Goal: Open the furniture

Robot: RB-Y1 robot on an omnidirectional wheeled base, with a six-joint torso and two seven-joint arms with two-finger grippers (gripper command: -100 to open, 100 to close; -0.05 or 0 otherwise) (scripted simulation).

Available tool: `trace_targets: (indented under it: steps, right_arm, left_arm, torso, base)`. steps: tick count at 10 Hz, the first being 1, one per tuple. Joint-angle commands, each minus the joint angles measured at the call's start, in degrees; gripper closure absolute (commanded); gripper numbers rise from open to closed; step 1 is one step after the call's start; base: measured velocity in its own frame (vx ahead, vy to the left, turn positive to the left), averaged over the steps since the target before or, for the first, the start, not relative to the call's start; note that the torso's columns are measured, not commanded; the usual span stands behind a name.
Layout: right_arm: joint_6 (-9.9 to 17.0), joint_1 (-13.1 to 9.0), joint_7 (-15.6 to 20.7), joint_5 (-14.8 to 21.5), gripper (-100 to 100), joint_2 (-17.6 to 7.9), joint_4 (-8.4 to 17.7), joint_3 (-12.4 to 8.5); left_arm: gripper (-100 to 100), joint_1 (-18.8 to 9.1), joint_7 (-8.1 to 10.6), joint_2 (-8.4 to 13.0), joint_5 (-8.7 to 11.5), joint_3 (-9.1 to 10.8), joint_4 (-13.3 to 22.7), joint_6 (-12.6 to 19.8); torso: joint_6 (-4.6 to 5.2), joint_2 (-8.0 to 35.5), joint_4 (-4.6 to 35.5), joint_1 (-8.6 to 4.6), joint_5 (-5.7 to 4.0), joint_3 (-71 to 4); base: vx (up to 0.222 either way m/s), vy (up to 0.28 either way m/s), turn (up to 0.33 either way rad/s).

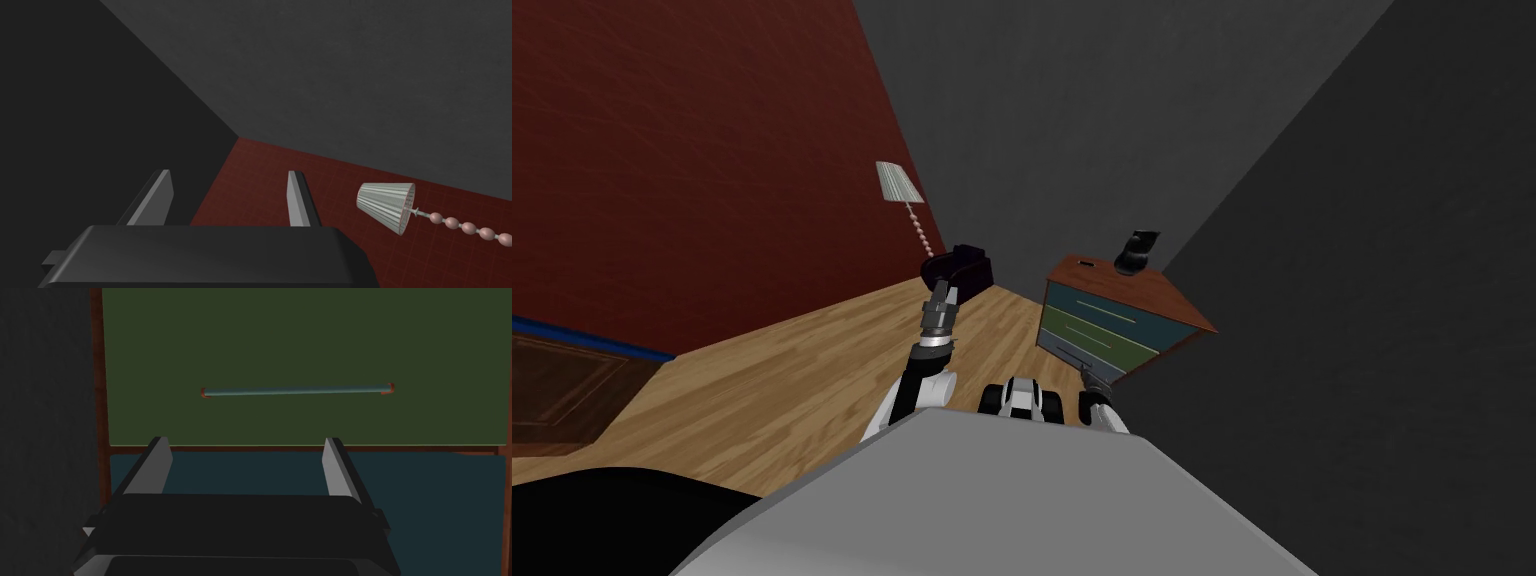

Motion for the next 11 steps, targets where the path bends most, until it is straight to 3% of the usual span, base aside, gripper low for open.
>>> trace_targets:
  steps: [1, 2, 3, 5, 6, 8, 9, 11]
  right_arm:
    - [4.4, -0.8, 0.7, 4.3, -100, 0.0, 3.1, 0.9]
    - [5.5, -0.8, 0.7, 4.6, -100, 0.0, 3.1, 0.9]
    - [7.4, -1.2, 1.2, 7.2, -100, 0.0, 5.8, 1.8]
    - [10.0, -1.2, 1.2, 8.9, -100, 0.0, 5.9, 1.8]
    - [12.0, -1.7, 1.7, 11.4, -100, 0.1, 8.6, 2.7]
    - [14.5, -1.7, 1.7, 13.1, -100, 0.1, 8.6, 2.7]
    - [16.4, -2.2, 2.3, 15.7, -100, 0.2, 11.3, 3.6]
    - [18.8, -2.2, 2.3, 17.2, -100, 0.2, 11.3, 3.6]
  left_arm:
    - [0, 0.0, 0.00, 0.0, 0.0, 0.00, 0.0, 0.0]
    - [0, 0.0, 0.00, 0.0, 0.0, 0.00, 0.0, 0.0]
    - [0, 0.0, 0.00, 0.0, 0.0, 0.00, 0.0, 0.0]
    - [0, 0.0, 0.00, 0.0, 0.0, 0.00, 0.0, 0.0]
    - [0, 0.0, 0.00, 0.0, 0.0, 0.00, 0.0, 0.0]
    - [0, 0.0, 0.00, 0.0, 0.0, 0.00, 0.0, 0.0]
    - [0, 0.0, 0.00, 0.0, 0.0, 0.00, 0.0, 0.0]
    - [0, 0.0, 0.00, 0.0, 0.0, 0.00, 0.0, 0.0]
  torso:
    - [-0.05, -0.1, 0.0, -0.02, -0.01, 0.0]
    - [0.00, -0.1, 0.0, -0.02, -0.01, 0.0]
    - [0.00, 0.0, 0.0, 0.01, 0.00, 0.0]
    - [0.00, -0.1, 0.0, -0.06, -0.01, -0.1]
    - [0.00, 0.0, 0.0, 0.03, 0.01, 0.0]
    - [0.00, 0.0, 0.0, -0.04, -0.01, 0.0]
    - [0.00, 0.0, 0.0, -0.03, -0.01, 0.0]
    - [-0.02, -0.1, 0.0, -0.06, -0.02, -0.1]
  base:
    - [0.070, -0.023, 0.120]
    - [0.031, -0.010, 0.007]
    - [0.069, -0.030, 0.170]
    - [0.052, -0.021, 0.047]
    - [0.046, -0.010, 0.160]
    - [0.042, -0.019, 0.042]
    - [0.064, -0.038, 0.118]
    - [0.052, -0.028, 0.062]
